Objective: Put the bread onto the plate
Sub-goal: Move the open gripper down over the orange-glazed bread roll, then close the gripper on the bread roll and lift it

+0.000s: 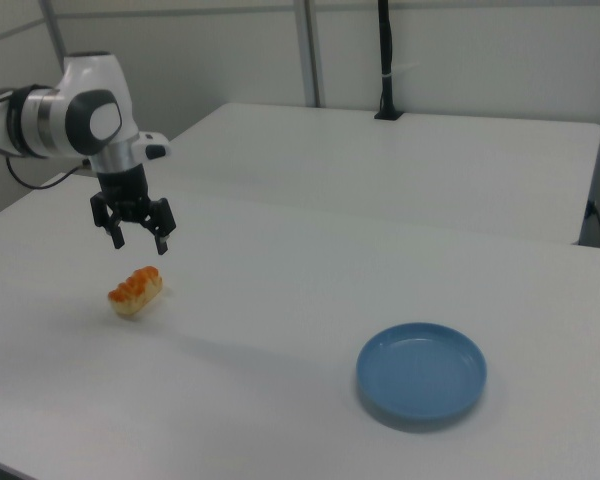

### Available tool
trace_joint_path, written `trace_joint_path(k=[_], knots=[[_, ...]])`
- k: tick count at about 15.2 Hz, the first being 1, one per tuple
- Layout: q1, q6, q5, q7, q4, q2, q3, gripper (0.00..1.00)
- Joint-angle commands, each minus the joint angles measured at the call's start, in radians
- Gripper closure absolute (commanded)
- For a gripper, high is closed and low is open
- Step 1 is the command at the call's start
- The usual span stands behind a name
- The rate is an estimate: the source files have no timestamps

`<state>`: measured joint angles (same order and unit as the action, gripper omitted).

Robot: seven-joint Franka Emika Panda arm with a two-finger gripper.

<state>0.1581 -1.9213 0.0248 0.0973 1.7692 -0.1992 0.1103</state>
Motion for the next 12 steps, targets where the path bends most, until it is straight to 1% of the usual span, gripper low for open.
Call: trace_joint_path(k=[1,2,4,7,9,11,12], knots=[[0.055,-0.099,-0.014,0.167,0.015,-0.051,-0.007,0.0],[0.072,-0.125,-0.003,0.233,0.015,-0.068,-0.007,0.0],[0.084,-0.165,0.02,0.295,0.015,-0.095,-0.007,0.0],[0.11,-0.208,0.03,0.32,0.012,-0.143,-0.007,0.0],[0.121,-0.222,0.056,0.341,0.01,-0.177,-0.007,0.0],[0.123,-0.223,0.089,0.363,0.01,-0.189,-0.007,0.0],[0.123,-0.225,0.092,0.364,0.01,-0.197,-0.007,0.0]])
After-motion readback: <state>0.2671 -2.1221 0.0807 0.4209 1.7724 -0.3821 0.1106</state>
